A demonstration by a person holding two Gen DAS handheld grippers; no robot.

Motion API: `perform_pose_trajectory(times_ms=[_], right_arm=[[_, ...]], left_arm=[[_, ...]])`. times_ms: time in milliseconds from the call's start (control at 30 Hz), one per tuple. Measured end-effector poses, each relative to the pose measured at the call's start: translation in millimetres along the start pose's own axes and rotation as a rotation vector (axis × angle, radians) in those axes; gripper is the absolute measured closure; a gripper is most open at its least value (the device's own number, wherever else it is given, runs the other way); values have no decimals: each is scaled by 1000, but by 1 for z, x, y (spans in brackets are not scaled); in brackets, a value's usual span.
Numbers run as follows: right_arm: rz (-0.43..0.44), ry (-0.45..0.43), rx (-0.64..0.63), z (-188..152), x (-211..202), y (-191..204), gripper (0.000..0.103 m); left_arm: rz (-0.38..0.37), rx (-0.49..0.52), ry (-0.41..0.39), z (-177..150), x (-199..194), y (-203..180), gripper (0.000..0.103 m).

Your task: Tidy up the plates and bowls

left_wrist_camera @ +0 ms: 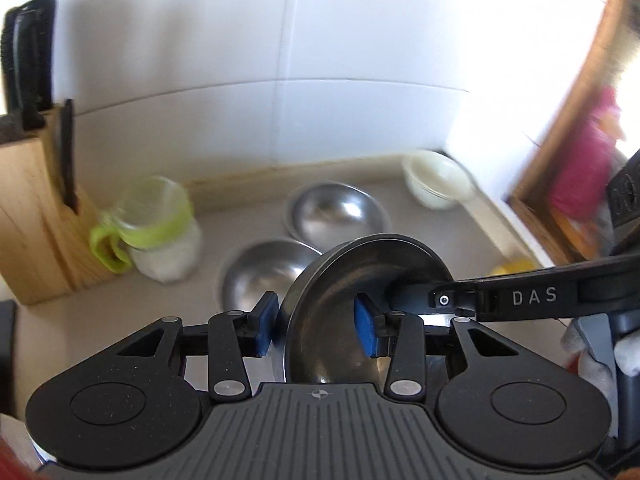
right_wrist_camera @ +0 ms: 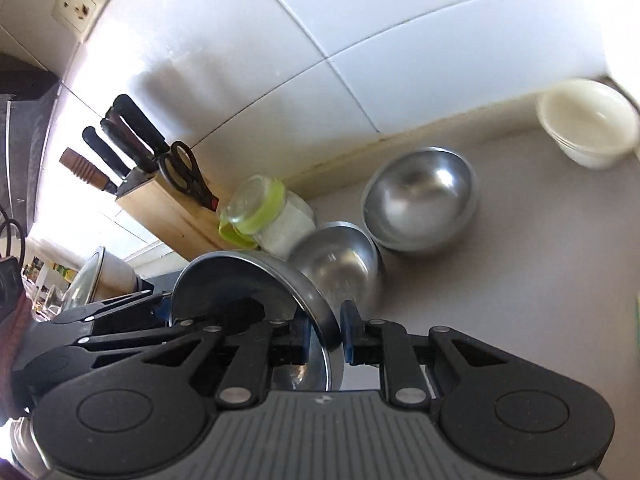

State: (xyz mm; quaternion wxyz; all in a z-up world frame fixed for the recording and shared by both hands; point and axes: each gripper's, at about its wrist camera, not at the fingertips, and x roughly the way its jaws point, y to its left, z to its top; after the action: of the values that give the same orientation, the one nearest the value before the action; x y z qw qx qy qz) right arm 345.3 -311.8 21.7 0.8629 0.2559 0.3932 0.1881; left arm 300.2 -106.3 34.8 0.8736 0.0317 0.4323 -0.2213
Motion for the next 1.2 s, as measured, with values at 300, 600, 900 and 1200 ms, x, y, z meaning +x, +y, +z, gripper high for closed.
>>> perform_pose_trajectory(times_ms=[300,600,900,1200], right_arm=[[-31,50,3,28,58,2,80],[-129,-3,-34,34,52,-3,66],[-154,105,41,11,69,-9,64],[-126,127,164,1,82,-30,65]], left_arm=[[73,-77,25,18,40,43,54],[67,-110,36,14,52,57,53],[52,-154,81,2,67,64,49],[39,-168,137,-9,89,59,50]])
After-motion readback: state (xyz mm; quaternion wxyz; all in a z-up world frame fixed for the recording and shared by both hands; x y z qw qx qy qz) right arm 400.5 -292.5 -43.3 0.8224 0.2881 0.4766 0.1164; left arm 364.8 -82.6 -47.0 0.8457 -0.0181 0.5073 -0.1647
